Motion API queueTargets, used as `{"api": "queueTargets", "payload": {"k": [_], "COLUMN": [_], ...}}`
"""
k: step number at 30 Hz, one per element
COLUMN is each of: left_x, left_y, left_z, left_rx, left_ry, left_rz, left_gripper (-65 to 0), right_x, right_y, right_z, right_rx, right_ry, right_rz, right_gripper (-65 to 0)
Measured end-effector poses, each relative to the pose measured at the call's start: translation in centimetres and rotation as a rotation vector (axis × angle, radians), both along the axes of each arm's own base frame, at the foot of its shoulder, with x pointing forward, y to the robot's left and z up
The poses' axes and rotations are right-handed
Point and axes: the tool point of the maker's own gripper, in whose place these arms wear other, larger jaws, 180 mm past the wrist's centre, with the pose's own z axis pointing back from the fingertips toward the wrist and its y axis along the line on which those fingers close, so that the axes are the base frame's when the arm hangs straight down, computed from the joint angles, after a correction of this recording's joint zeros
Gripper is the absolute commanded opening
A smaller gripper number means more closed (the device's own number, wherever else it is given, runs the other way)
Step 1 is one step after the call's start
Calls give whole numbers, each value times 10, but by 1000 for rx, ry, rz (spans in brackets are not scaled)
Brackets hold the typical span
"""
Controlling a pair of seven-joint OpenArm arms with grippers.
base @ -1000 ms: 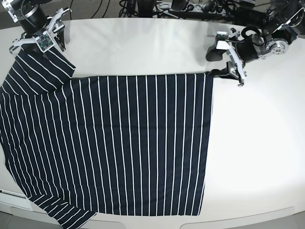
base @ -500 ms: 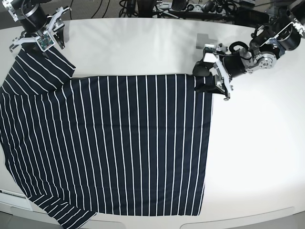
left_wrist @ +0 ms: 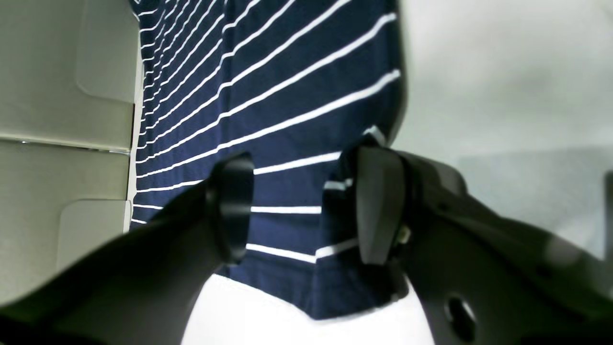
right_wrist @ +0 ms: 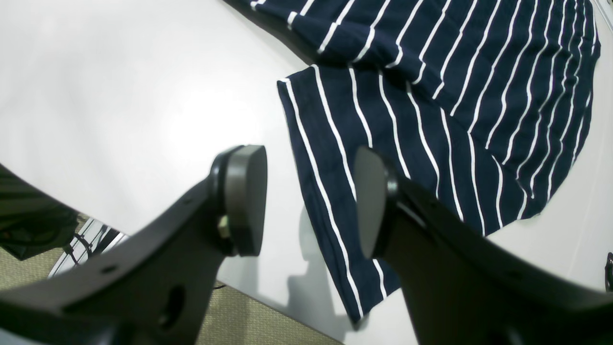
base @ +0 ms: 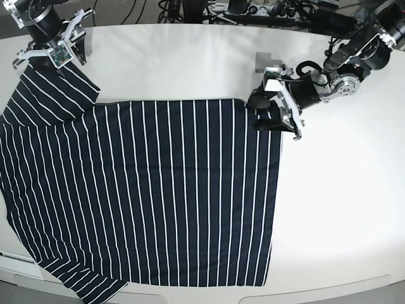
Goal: Fold the T-shirt properly
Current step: 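Move both grippers down to the shirt's collar-side edge and grasp it, then pull the grasped edge with both grippers toward the robot, flattening the shirt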
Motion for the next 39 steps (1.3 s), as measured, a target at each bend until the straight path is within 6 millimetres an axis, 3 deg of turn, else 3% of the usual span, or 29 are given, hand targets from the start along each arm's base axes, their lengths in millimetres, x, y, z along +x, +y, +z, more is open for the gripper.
{"api": "queueTargets", "payload": {"k": [2, 5, 10, 15, 27, 29, 32, 33, 39], "left_x": [2, 11, 16, 16, 16, 16, 16, 16, 17], "left_y": [0, 10, 11, 11, 11, 11, 11, 11, 14], "left_z": [0, -3, 1, 1, 1, 1, 1, 1, 5], "left_rx": [-8, -13, -27, -23, -24, -24, -24, -24, -15], "left_ry": [5, 27, -6, -5, -6, -6, -6, -6, -39], "left_rz": [20, 131, 152, 153, 153, 154, 154, 154, 169], "left_gripper": [-381, -650, -650, -650, -650, -650, -650, -650, -650], "right_x": [1, 6, -5, -12, 9, 13, 19, 21, 28], "right_y": [-2, -11, -16, -42, -68, -69, -67, -66, -55], "right_z": [1, 4, -16, -50, -85, -88, -88, -88, -73], "right_rx": [-2, -24, -21, -51, 29, 64, 82, 97, 125], "right_ry": [-7, -32, 35, 110, 124, 133, 129, 126, 108], "right_rz": [-14, -66, -51, -98, -174, -167, -168, -175, -176], "right_gripper": [-333, -333, -332, -271, -276, -335, -602, -650, -650]}}
